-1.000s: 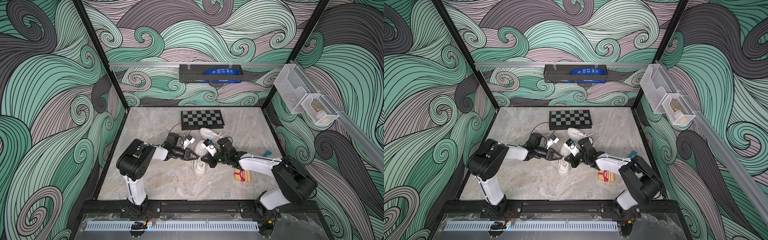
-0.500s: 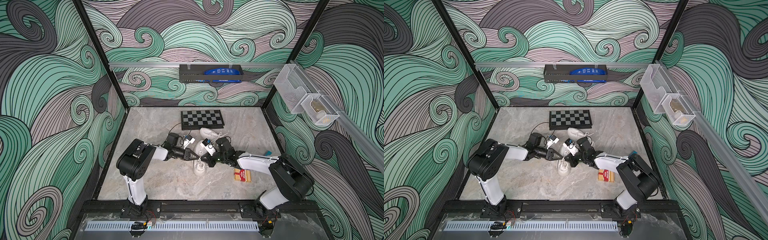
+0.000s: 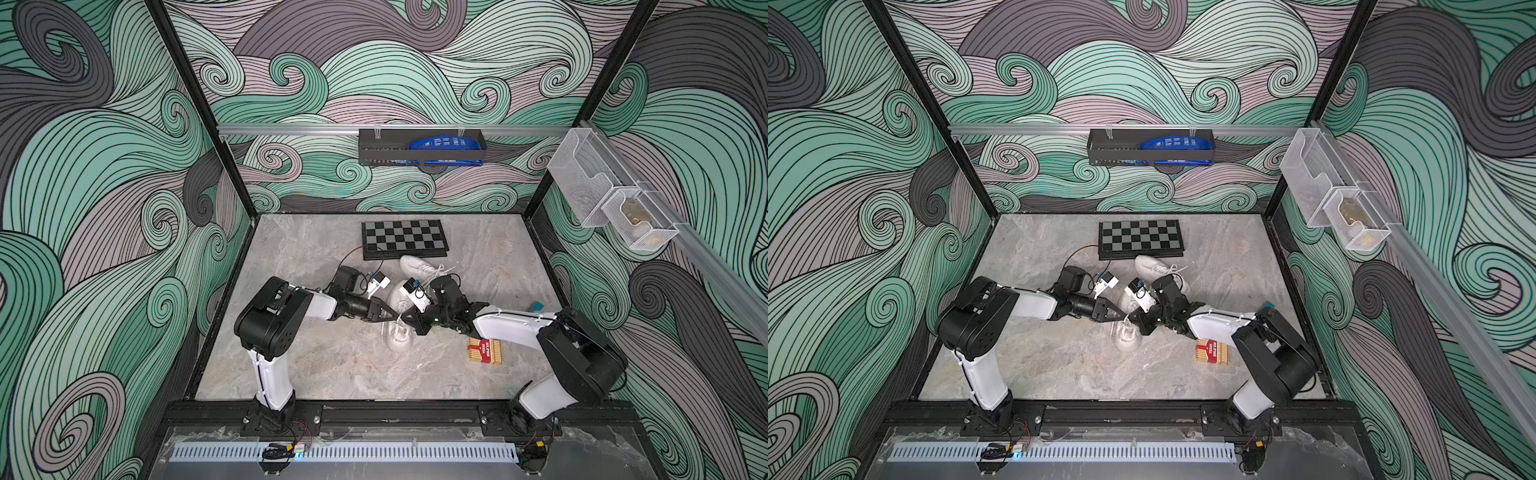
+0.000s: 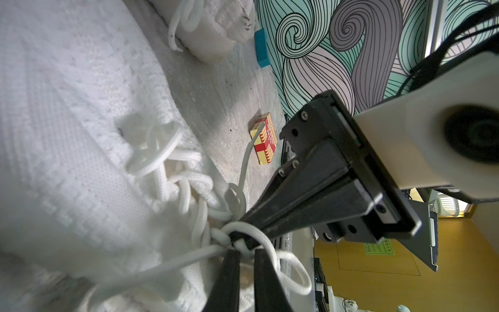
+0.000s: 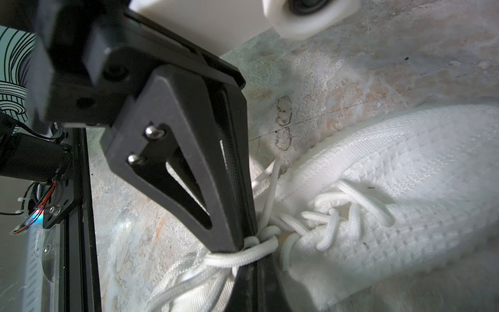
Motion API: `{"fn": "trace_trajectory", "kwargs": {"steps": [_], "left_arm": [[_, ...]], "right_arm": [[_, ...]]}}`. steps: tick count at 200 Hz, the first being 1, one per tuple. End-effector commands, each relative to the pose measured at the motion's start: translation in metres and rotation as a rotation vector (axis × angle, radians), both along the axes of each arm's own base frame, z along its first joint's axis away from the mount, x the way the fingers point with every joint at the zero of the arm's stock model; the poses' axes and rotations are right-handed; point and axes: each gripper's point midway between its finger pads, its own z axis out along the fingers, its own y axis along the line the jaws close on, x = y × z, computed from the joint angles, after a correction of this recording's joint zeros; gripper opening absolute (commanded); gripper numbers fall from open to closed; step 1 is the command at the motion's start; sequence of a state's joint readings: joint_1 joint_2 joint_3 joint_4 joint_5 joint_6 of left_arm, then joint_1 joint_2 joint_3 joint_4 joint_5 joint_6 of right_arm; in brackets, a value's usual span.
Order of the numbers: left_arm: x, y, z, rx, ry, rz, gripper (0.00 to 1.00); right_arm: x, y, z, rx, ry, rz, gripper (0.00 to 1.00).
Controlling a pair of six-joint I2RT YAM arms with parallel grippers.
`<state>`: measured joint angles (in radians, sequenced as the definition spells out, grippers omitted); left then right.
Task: Tie the shoes
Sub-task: Cross the shoelace with the shoelace, then tie the shoelace on the shoe.
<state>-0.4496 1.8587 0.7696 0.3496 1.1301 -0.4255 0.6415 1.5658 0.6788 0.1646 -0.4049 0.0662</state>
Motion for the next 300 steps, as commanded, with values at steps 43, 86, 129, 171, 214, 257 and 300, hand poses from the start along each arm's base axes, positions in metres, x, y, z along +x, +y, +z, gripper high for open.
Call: {"fn": "trace_trajectory", "kwargs": {"steps": [43, 86, 129, 171, 214, 257, 300], "left_arm": [[0.004, -0.003, -0.010, 0.033, 0.010, 0.005, 0.22], [0.002, -0.005, -0.005, 0.008, 0.008, -0.011, 0.25], [0.001, -0.007, -0.004, -0.005, 0.015, -0.016, 0.09], [0.003, -0.006, -0.002, 0.001, -0.001, -0.006, 0.00], [0.006, -0.003, 0.000, 0.014, -0.023, 0.017, 0.00], [0.007, -0.002, 0.001, 0.012, -0.023, 0.024, 0.00], [0.007, -0.002, 0.002, 0.008, -0.024, 0.027, 0.00]], "right_arm": [[0.001, 0.012, 0.015, 0.033, -0.027, 0.033, 0.02], [-0.002, 0.015, 0.011, 0.030, -0.015, 0.047, 0.02], [-0.002, 0.017, 0.012, 0.031, -0.021, 0.054, 0.02], [0.003, 0.010, 0.014, 0.006, -0.058, 0.013, 0.03], [0.014, -0.023, 0.024, -0.025, -0.103, -0.160, 0.37], [0.000, -0.025, 0.042, 0.056, -0.044, -0.230, 0.59], [-0.015, 0.000, 0.044, 0.048, -0.032, -0.191, 0.70]]}}
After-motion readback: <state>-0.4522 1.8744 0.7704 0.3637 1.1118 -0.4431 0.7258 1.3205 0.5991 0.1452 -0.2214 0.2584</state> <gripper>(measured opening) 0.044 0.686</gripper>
